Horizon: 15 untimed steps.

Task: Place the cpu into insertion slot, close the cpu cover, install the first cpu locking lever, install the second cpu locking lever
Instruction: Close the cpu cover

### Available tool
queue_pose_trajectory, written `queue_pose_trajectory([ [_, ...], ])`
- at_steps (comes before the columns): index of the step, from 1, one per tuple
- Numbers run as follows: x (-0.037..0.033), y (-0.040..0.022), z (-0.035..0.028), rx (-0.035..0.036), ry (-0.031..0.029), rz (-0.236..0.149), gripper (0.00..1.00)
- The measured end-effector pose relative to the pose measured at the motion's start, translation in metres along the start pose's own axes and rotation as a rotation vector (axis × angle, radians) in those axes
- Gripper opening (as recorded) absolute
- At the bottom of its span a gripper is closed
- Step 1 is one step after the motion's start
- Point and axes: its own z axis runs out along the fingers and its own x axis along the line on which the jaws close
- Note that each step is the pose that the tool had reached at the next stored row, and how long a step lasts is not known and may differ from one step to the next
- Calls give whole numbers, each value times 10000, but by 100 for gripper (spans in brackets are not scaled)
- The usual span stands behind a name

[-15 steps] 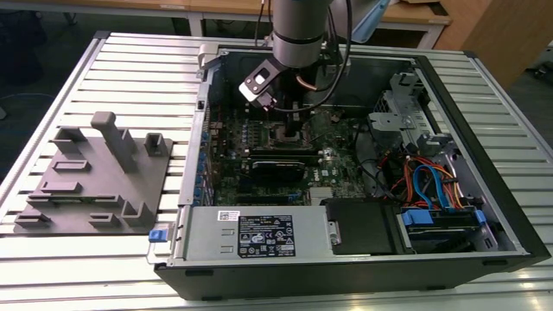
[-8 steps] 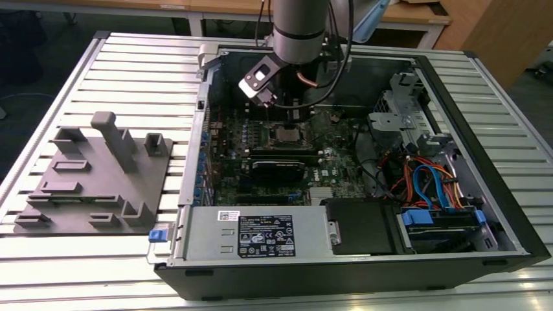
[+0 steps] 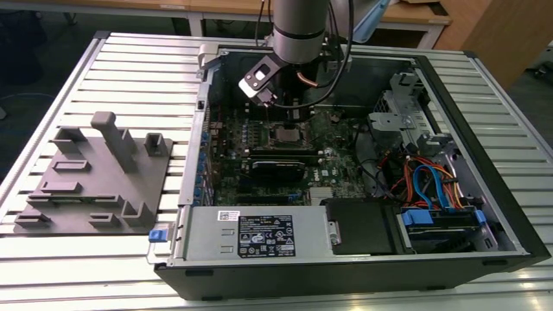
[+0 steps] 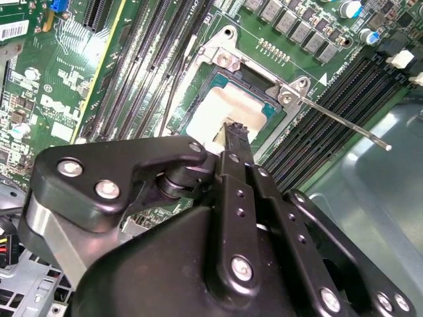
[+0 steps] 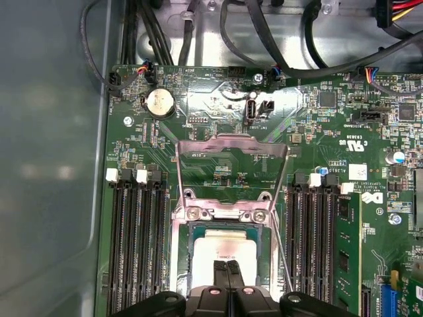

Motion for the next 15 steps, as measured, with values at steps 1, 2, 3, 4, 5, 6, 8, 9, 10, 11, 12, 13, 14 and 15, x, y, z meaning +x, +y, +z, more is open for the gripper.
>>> queue_pose_trajectory([
  [1, 0, 0, 0, 0, 0, 0, 10],
  [2, 0, 0, 0, 0, 1, 0, 10],
  [3, 0, 0, 0, 1, 0, 0, 10],
  [4, 0, 0, 0, 1, 0, 0, 10],
  [5, 0, 0, 0, 1, 1, 0, 10],
  [6, 0, 0, 0, 1, 0, 0, 10],
  [8, 0, 0, 0, 2, 0, 0, 10],
  [9, 0, 0, 0, 2, 0, 0, 10],
  [10, 0, 0, 0, 2, 1, 0, 10],
  [11, 0, 0, 0, 3, 0, 0, 10],
  [12, 1, 3, 1, 33, 3, -2, 10],
  [13, 0, 5, 1, 78, 3, 0, 10],
  [14, 0, 4, 0, 83, 2, 1, 10],
  [15, 0, 4, 0, 84, 2, 1, 10],
])
